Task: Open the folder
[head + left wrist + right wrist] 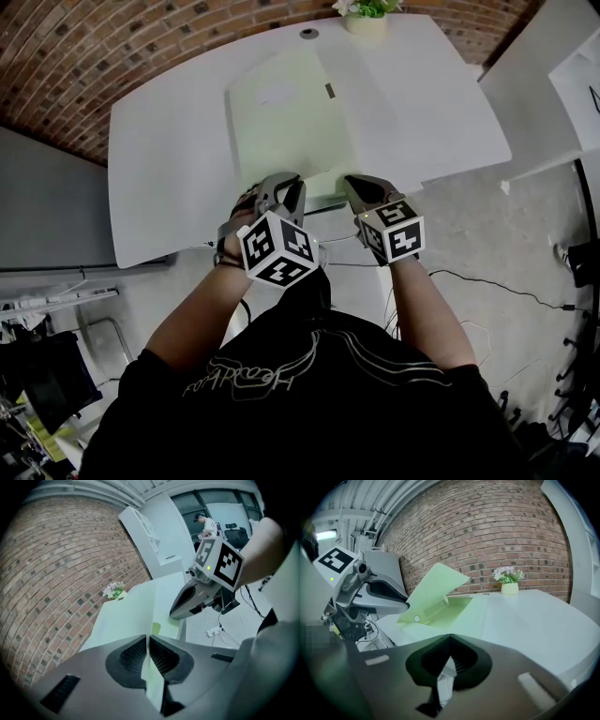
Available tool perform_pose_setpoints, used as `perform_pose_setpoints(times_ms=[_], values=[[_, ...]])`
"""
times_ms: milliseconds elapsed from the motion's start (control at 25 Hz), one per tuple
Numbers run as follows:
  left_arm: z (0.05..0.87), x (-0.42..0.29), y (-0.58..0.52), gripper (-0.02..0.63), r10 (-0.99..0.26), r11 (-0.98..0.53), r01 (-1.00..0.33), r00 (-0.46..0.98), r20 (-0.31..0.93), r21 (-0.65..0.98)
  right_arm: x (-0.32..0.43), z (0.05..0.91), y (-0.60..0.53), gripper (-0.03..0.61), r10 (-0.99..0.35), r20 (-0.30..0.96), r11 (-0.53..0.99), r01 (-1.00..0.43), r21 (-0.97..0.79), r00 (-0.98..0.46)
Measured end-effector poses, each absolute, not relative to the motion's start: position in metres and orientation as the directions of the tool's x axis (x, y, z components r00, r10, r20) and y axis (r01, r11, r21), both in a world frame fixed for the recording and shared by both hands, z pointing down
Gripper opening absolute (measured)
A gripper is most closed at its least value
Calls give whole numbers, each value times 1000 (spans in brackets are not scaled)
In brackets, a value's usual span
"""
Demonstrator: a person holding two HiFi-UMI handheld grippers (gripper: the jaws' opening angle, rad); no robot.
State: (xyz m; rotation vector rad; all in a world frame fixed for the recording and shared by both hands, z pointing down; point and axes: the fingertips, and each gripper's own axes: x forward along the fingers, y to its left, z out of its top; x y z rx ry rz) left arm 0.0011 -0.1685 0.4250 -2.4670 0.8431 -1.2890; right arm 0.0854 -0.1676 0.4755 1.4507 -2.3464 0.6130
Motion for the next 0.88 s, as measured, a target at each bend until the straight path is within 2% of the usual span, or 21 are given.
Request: perform_pose_setpoints(times_ms=[400,880], values=[[409,-21,-164,20,-636,-770,-402,432,639,-495,86,477,-169,0,-763,494,380,-907,-180,-417],[391,-51,-168,20,-706,-697,-529,392,589,-484,89,479,-171,0,-749,523,381,-910,-162,-407]])
